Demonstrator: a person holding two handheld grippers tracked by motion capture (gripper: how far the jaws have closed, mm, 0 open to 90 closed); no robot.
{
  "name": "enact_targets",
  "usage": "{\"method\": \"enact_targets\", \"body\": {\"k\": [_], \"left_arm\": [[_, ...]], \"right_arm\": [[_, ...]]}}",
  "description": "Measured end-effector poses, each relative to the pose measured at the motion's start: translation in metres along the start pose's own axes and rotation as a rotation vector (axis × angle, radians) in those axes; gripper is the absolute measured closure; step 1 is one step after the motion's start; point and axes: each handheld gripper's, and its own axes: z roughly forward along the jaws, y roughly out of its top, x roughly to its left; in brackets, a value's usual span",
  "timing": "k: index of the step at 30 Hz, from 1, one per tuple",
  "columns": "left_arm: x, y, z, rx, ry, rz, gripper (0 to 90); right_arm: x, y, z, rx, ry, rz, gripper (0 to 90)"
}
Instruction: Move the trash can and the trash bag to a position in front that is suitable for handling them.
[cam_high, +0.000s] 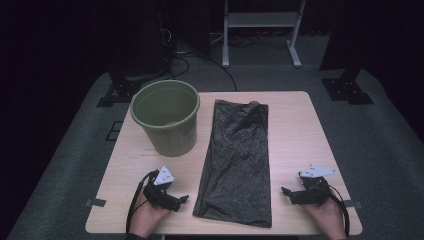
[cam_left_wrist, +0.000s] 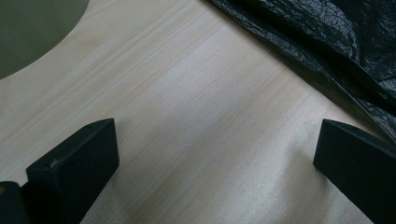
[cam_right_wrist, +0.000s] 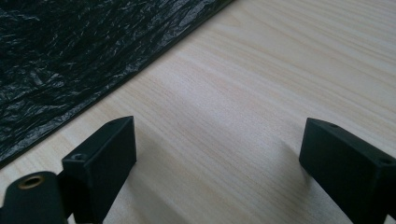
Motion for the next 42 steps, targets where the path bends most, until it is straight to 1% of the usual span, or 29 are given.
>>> {"method": "enact_targets", "body": {"k": [1, 4, 6, 8, 9, 10, 11, 12, 13, 15, 17, 18, 20, 22, 24, 25, 27, 28, 34, 35, 37, 39, 40, 41, 42], "left_arm": [[0.000, 0.000, 0.000, 0.000, 0.000, -0.001, 0.0], [0.000, 0.000, 0.000, 0.000, 0.000, -0.001, 0.0], [0.000, 0.000, 0.000, 0.000, 0.000, -0.001, 0.0], [0.000, 0.000, 0.000, 0.000, 0.000, -0.001, 0.0], [0.000, 0.000, 0.000, 0.000, 0.000, -0.001, 0.0], [0.000, 0.000, 0.000, 0.000, 0.000, -0.001, 0.0], [0.000, 0.000, 0.000, 0.000, 0.000, -0.001, 0.0], [0.000, 0.000, 0.000, -0.001, 0.002, -0.002, 0.0], [-0.001, 0.000, 0.000, -0.001, 0.005, -0.004, 0.0], [-0.001, 0.000, 0.000, -0.001, 0.004, -0.004, 0.0], [-0.001, 0.000, 0.000, -0.001, 0.005, -0.006, 0.0], [-0.001, 0.000, 0.000, -0.001, 0.006, -0.006, 0.0], [-0.001, 0.000, 0.000, -0.001, 0.006, -0.006, 0.0], [-0.001, 0.000, 0.000, -0.001, 0.006, -0.007, 0.0], [-0.001, 0.000, 0.000, -0.001, 0.006, -0.006, 0.0], [-0.001, 0.000, 0.000, -0.001, 0.005, -0.006, 0.0], [-0.001, 0.000, 0.000, -0.001, 0.006, -0.006, 0.0], [-0.001, 0.000, 0.000, -0.001, 0.006, -0.006, 0.0], [-0.001, 0.000, 0.000, -0.001, 0.006, -0.007, 0.0], [-0.001, 0.000, 0.000, -0.001, 0.006, -0.006, 0.0], [-0.001, 0.000, 0.000, -0.001, 0.006, -0.006, 0.0], [-0.001, 0.000, 0.000, -0.001, 0.006, -0.007, 0.0], [-0.001, 0.000, 0.000, -0.001, 0.006, -0.007, 0.0], [-0.001, 0.000, 0.000, -0.001, 0.006, -0.007, 0.0], [-0.001, 0.000, 0.000, -0.002, 0.006, -0.007, 0.0]], "right_arm": [[0.000, 0.000, 0.000, 0.000, 0.002, 0.001, 10.6], [-0.001, -0.001, -0.002, -0.007, 0.004, 0.002, 17.1], [-0.002, -0.002, -0.004, -0.023, 0.003, 0.004, 28.9], [-0.002, -0.002, -0.005, -0.024, 0.002, 0.005, 32.5], [-0.002, -0.002, -0.005, -0.024, 0.002, 0.005, 32.5], [-0.002, -0.002, -0.006, -0.028, 0.007, 0.007, 35.9], [-0.002, -0.002, -0.006, -0.028, 0.007, 0.007, 35.9], [-0.003, 0.000, -0.006, -0.028, 0.044, 0.034, 36.5], [-0.003, 0.001, -0.006, -0.027, 0.058, 0.047, 36.9], [-0.003, 0.003, -0.006, -0.026, 0.065, 0.049, 37.5], [-0.001, 0.007, -0.008, -0.048, 0.066, 0.046, 37.8], [0.001, 0.011, -0.008, -0.068, 0.078, 0.055, 38.9], [0.002, 0.015, -0.006, -0.075, 0.093, 0.059, 39.4], [0.004, 0.019, -0.001, -0.077, 0.110, 0.054, 40.2], [0.005, 0.021, 0.001, -0.076, 0.113, 0.053, 41.4], [0.008, 0.025, 0.006, -0.065, 0.123, 0.042, 43.0], [0.011, 0.029, 0.011, -0.064, 0.160, 0.036, 44.3], [0.012, 0.030, 0.013, -0.064, 0.167, 0.032, 44.5], [0.019, 0.038, 0.023, -0.048, 0.185, 0.012, 46.5], [0.022, 0.040, 0.028, -0.039, 0.183, -0.003, 47.1], [0.023, 0.041, 0.030, -0.031, 0.176, -0.006, 47.2], [0.024, 0.041, 0.031, -0.029, 0.182, -0.005, 47.1], [0.026, 0.042, 0.033, -0.020, 0.175, -0.017, 48.0], [0.026, 0.042, 0.033, -0.020, 0.175, -0.017, 48.0], [0.029, 0.042, 0.035, -0.014, 0.167, -0.035, 48.5]]}}
